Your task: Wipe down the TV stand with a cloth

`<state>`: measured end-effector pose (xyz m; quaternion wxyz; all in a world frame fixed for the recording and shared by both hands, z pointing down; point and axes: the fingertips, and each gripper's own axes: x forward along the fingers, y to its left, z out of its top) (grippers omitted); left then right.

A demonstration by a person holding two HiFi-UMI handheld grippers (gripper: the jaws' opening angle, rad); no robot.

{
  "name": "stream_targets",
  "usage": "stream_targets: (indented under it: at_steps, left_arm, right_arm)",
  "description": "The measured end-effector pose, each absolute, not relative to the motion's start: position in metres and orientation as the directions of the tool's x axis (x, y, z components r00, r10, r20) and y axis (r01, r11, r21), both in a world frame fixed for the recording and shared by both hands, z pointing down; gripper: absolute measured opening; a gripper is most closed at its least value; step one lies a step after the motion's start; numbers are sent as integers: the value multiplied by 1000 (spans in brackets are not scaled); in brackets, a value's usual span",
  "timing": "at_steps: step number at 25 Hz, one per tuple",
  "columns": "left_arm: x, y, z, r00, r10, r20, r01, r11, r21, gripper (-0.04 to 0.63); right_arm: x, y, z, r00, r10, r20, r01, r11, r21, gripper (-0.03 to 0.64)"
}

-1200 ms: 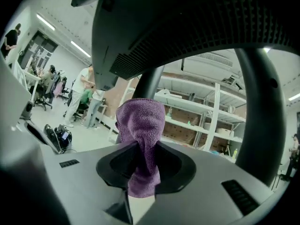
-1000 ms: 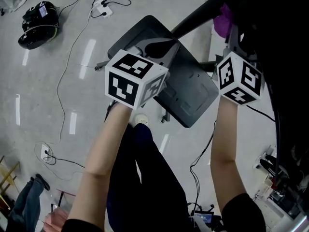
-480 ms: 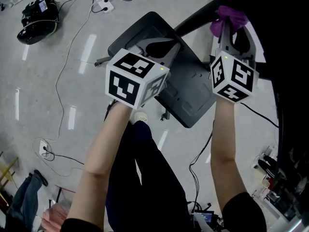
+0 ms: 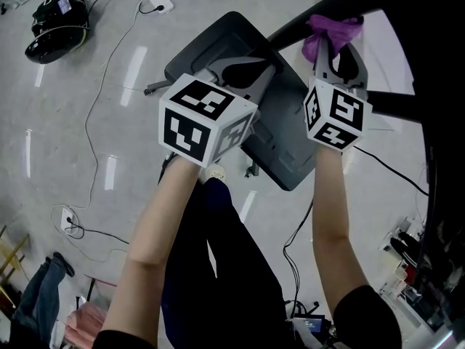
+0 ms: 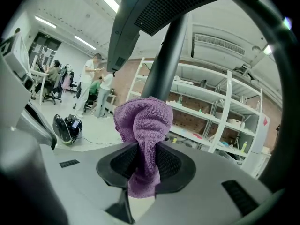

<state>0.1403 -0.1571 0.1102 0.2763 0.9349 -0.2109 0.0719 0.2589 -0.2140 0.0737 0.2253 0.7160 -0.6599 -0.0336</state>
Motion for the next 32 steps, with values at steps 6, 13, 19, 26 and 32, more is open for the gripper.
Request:
stream_targets:
  at_steps: [6, 13, 19, 26, 32]
  left_arm:
    - [136, -148, 117, 907, -342, 247, -422, -761, 493, 8]
    - [136, -139, 124, 914, -326, 242, -405, -765, 500, 8]
    - [134, -138, 130, 912, -319, 258, -409, -762, 503, 8]
    - [131, -133, 136, 909, -318, 269, -415, -754, 509, 8]
    - [137, -122, 131, 910, -308, 276, -410, -767, 493, 8]
  right_arm:
    - [261, -217, 111, 136, -950, 281, -927, -22, 375, 106]
    - [260, -218, 154, 111, -927, 357, -945, 13, 328, 106]
    - [257, -216, 181, 123, -900, 418, -934, 37, 354, 106]
    - [258, -208, 180, 162, -890, 426, -917, 23, 397, 106]
    - [268, -189, 149, 211, -891, 402, -910, -30, 413, 106]
